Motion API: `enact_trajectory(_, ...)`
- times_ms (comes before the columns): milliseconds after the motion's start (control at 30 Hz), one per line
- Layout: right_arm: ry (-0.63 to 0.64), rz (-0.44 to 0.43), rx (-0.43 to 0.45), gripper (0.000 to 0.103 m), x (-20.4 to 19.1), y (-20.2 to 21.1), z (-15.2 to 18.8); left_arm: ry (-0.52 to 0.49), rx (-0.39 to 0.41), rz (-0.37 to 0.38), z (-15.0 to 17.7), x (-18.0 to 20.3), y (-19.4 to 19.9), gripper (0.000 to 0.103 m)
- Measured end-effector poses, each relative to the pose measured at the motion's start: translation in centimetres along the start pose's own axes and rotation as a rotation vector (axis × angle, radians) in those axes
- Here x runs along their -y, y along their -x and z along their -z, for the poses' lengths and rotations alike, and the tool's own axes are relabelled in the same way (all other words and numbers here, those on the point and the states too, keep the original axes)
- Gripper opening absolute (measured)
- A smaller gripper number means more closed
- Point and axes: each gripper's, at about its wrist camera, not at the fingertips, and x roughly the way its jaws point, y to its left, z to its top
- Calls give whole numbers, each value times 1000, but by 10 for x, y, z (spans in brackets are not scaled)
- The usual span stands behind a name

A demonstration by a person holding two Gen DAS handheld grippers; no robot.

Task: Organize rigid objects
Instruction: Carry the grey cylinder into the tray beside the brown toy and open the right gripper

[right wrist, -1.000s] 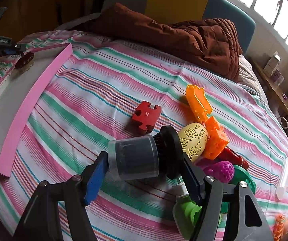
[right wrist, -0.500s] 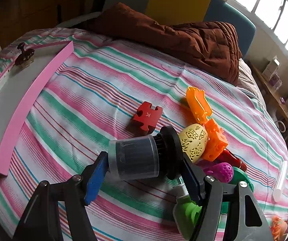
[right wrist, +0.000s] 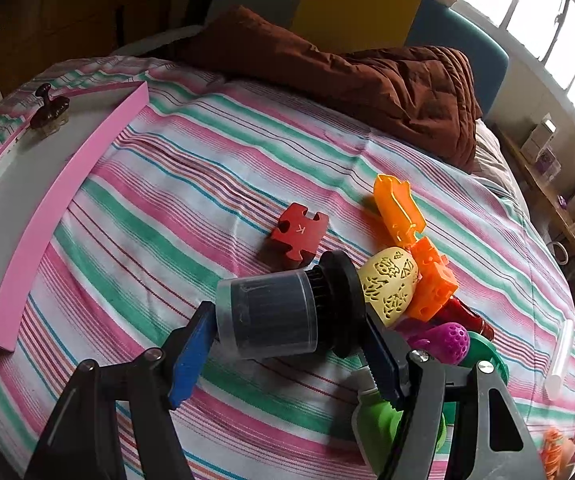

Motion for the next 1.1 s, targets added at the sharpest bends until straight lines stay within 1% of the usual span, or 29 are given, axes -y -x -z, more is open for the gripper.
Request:
enact_trajectory(133, -24, 2, -5, 71, -1, 2, 0, 0, 15, 0, 0, 0, 7, 50)
enact_trajectory(300, -76, -24, 9, 71, -4, 10, -2, 0, 25, -4, 1, -3, 11, 50)
enact_trajectory(533, -109, -56, 56, 71, -15, 31, -10, 11, 4, 15, 7, -8, 8, 50)
enact_trajectory(667, -114, -93, 98, 71, -26, 52, -20, 18, 1, 24, 10, -10, 6, 50)
enact_trajectory(800, -79, -146, 143, 71, -49, 71, -36, 28, 2, 27, 11, -14, 6, 50)
enact_trajectory(900, -26, -207, 167, 71, -78, 79, -53, 32, 8, 23, 11, -18, 8, 50)
enact_trajectory(1100, 65, -299, 171, 71, -136, 80, -76, 55, 3, 17, 12, -29, 7, 50)
